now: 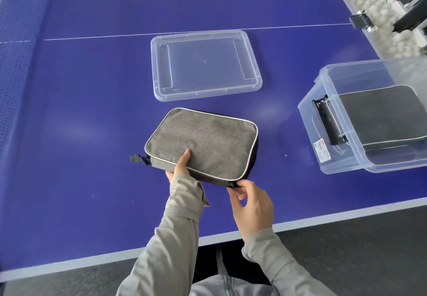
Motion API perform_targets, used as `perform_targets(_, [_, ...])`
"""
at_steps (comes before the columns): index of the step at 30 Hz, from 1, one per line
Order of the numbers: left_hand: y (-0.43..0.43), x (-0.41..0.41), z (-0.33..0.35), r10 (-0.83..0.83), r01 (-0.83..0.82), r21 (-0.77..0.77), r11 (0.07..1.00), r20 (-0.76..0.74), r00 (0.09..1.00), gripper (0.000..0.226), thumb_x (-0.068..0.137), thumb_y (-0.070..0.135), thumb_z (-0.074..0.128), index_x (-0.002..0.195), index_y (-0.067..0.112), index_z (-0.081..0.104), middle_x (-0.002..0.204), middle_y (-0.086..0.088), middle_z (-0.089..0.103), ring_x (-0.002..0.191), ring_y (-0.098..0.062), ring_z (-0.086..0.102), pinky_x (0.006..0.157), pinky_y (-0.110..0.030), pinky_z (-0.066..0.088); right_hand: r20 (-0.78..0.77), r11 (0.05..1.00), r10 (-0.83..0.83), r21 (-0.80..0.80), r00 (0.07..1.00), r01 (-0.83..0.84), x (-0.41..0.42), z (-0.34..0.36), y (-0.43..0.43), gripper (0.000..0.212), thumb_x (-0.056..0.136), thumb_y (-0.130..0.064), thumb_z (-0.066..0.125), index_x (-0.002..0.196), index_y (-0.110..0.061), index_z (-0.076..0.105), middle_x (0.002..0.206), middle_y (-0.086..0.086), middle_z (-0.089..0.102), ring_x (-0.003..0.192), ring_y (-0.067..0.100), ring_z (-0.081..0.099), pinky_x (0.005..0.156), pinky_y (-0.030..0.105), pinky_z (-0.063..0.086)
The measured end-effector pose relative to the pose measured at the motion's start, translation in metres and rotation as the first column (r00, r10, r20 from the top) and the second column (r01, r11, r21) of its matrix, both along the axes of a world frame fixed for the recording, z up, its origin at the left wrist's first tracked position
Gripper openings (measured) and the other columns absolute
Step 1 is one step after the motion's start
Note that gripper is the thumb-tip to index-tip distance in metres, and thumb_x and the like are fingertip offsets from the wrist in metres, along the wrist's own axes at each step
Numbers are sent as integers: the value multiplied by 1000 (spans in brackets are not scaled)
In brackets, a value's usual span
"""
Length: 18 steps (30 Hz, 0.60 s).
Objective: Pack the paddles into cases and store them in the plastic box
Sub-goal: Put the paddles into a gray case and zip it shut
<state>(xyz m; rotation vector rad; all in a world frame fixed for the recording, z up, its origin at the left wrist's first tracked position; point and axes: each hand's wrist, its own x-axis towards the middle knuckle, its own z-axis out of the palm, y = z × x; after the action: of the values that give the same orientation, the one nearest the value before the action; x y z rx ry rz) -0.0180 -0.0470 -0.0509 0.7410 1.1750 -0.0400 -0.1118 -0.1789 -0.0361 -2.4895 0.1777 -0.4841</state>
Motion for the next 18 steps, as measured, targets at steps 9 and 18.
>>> perform_targets(9, [23, -15, 22, -26, 30, 56, 998, -65, 998, 46, 50, 41, 82, 88, 37, 56, 104, 5, 68, 95, -27, 63, 96, -68, 33, 51, 980, 133, -157, 990, -123, 1, 14, 0, 19, 80, -19, 57, 65, -8, 61, 52, -3, 55, 42, 15, 52, 34, 23, 38])
perform_targets(18, [56, -33, 18, -212, 205, 71, 976, 110, 971, 45, 59, 21, 84, 100, 19, 66, 102, -8, 72, 92, -29, 69, 85, -46, 54, -209, 940, -59, 318, 976, 125, 47, 30, -55, 8, 81, -2, 69, 78, -5, 62, 60, 5, 62, 55, 29, 64, 62, 43, 56])
